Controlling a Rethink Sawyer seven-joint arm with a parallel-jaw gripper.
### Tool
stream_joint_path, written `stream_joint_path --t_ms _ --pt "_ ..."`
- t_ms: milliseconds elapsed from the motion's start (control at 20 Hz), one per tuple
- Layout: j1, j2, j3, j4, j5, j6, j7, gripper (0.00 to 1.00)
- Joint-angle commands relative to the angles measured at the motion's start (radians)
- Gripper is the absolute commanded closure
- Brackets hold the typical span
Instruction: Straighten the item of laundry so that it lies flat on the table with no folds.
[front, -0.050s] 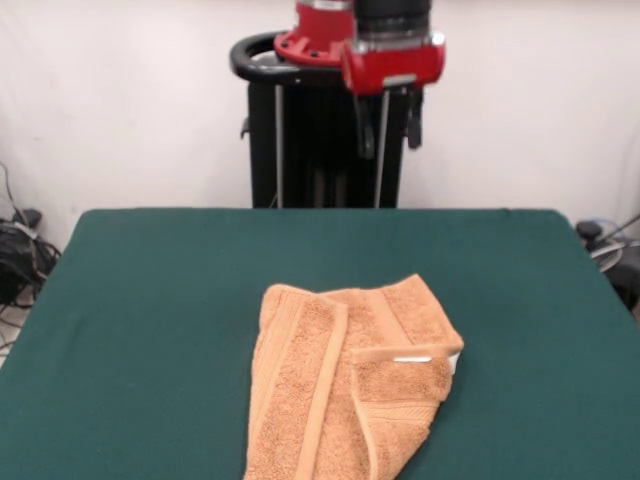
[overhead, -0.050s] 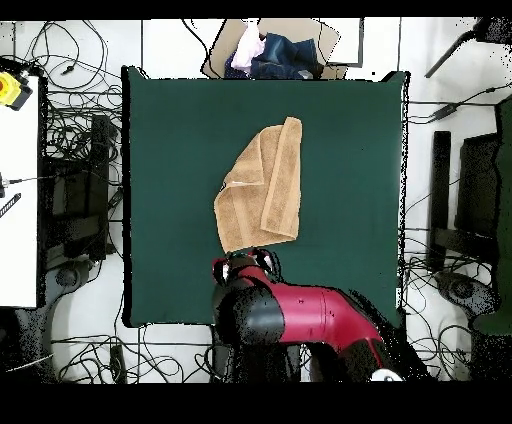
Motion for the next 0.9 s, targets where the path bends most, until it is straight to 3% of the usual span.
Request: stream_joint_path --t_ms 50,650,900 --pt "0.023 0.212 -0.141 -0.065 -0.031 -0.103 0.199 0.00" --pt "-0.005 0.372 -0.161 -0.077 -0.016 -0.215 0.201 0.00" --pt "0.049 0.390 -0.206 -0.092 -0.008 -0.262 0.216 0.00"
